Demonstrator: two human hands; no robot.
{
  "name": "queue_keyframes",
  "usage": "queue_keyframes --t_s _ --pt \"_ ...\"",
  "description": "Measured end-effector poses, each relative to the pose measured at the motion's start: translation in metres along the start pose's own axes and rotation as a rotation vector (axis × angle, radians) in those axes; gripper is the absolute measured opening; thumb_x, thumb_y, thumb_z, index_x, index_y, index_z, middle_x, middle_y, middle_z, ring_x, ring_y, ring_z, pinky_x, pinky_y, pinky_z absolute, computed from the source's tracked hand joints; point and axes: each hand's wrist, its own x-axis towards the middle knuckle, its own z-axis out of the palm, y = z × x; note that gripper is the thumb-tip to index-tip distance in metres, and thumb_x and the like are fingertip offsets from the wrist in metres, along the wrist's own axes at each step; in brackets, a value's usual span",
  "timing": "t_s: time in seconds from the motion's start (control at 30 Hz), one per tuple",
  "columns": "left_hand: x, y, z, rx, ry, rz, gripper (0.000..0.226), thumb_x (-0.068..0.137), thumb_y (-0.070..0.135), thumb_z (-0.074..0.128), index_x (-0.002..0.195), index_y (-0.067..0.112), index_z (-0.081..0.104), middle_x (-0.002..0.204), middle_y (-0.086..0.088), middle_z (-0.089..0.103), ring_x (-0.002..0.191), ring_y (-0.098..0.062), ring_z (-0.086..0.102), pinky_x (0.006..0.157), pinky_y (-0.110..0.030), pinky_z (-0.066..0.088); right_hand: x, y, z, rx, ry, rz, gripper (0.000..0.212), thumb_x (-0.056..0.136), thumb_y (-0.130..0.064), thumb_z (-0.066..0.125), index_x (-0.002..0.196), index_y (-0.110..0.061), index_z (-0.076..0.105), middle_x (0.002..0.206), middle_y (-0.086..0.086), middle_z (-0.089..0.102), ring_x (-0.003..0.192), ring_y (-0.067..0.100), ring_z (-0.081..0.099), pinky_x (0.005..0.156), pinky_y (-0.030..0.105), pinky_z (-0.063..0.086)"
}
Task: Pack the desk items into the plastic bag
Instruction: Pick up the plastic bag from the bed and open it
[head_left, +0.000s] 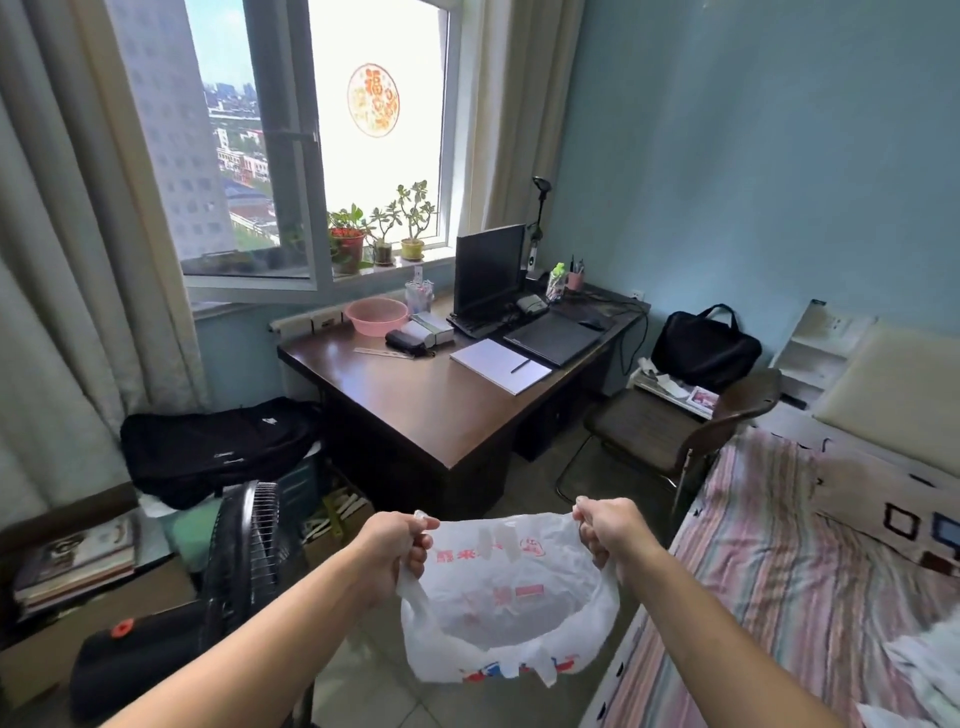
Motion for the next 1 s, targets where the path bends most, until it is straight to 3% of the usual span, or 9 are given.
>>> queue_keyframes --t_s 0.3,0.53,0.7,1.0 --pt "0.057 0.046 0.024 -0.029 0.068 -0.021 0.027 0.097 0.006 0.039 0.098 -0.002 0.064 0.058 -0.006 0.045 0.047 -0.01 0.033 0.042 -0.02 0.029 0.083 -0.035 0.025 -0.044 -0.038 0.006 0.038 0.094 -0.012 0.049 0.056 -0.011 0.049 0.041 0.001 0.032 0.036 0.012 0.022 0.037 0.015 0.016" --pt "0.152 0.087 0.057 -0.098 0.094 -0.109 0.027 0.097 0.009 0.04 0.098 -0.001 0.066 0.059 -0.006 0.045 0.049 -0.01 0.033 0.041 -0.019 0.028 0.217 -0.072 0.047 -0.154 -0.126 0.001 0.031 0.09 -0.009 0.048 0.059 -0.012 0.047 0.047 0.002 0.031 0.041 0.012 0.019 0.045 0.022 0.015" --pt "0.222 0.118 0.084 -0.19 0.073 -0.17 0.012 0.095 0.007 0.043 0.094 0.008 0.055 0.049 -0.001 0.038 0.037 -0.009 0.026 0.037 -0.017 0.02 0.311 -0.096 0.047 -0.256 -0.197 0.048 0.033 0.089 -0.007 0.049 0.056 -0.011 0.047 0.042 0.002 0.034 0.035 0.012 0.021 0.041 0.019 0.017" --pt "0.294 0.175 0.12 -0.271 0.1 -0.158 0.026 0.102 0.014 0.038 0.093 0.002 0.06 0.05 -0.001 0.038 0.03 -0.006 0.027 0.028 -0.014 0.022 0.412 -0.145 0.022 -0.338 -0.228 0.008 0.034 0.089 -0.011 0.053 0.054 -0.01 0.052 0.044 0.004 0.043 0.033 0.013 0.031 0.04 0.022 0.024"
